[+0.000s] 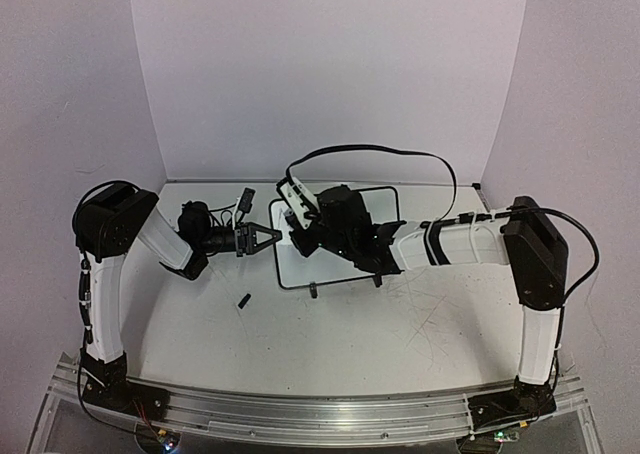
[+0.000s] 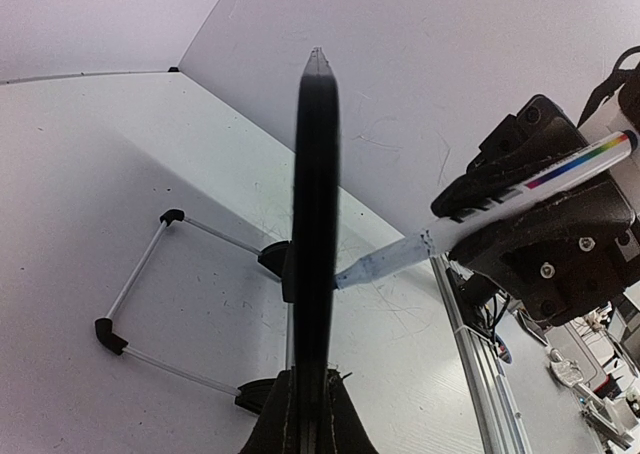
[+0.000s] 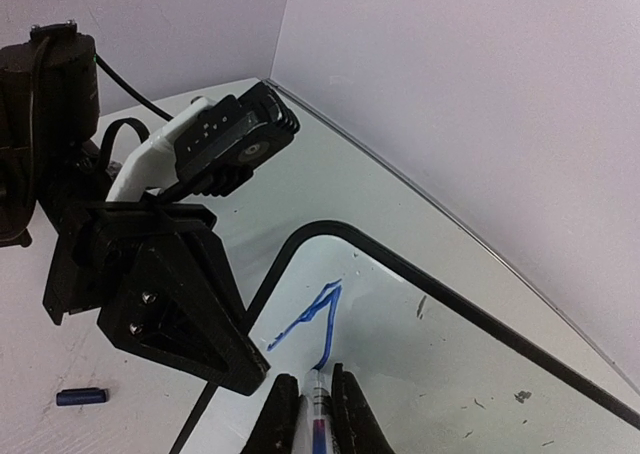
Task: Write a sentence on the whiteboard
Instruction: Write on the whiteboard with the whiteboard marker without the cap.
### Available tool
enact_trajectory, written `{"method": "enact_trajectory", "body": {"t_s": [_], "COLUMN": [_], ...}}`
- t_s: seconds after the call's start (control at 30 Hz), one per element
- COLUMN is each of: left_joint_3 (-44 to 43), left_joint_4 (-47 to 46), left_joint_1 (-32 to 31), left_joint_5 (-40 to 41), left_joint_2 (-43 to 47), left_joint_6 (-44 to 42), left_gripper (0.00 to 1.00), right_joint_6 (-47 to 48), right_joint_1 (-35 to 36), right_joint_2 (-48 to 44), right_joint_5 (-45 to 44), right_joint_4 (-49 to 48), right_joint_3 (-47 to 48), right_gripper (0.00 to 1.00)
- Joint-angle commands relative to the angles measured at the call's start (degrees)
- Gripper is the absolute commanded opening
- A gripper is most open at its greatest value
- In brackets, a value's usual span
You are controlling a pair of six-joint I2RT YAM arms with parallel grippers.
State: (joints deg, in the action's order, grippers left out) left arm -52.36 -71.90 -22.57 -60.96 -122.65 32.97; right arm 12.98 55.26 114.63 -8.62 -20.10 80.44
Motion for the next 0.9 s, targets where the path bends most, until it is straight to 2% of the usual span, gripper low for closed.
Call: {"method": "enact_trajectory", "body": {"t_s": [0.0,0.6,0.87], "left_joint_3": [0.4,0.5,0.4], "left_joint_4": [0.2,0.3,0.3], "left_joint_1": [0.2,0.1,0.1], "left_joint_5": [-1.1,-1.1,-1.2], "left_joint_2": [2.1,2.0,1.8], "left_joint_6": [-0.2,-0.3,-0.3], "left_gripper": [0.0,0.0,0.0], "right_joint_6": [-1.0,1.3,0.4], "right_joint_1": [0.0,-1.0,-1.1], "right_joint_2": [-2.2,0.3,-0.2], "right_joint_5": [-1.5,-6.9,-5.0], "right_joint_4": [-1.0,-2.5,-2.4], "right_joint_3": [0.0,6.3,5.2], "right_gripper": [0.0,0.0,0.0]}}
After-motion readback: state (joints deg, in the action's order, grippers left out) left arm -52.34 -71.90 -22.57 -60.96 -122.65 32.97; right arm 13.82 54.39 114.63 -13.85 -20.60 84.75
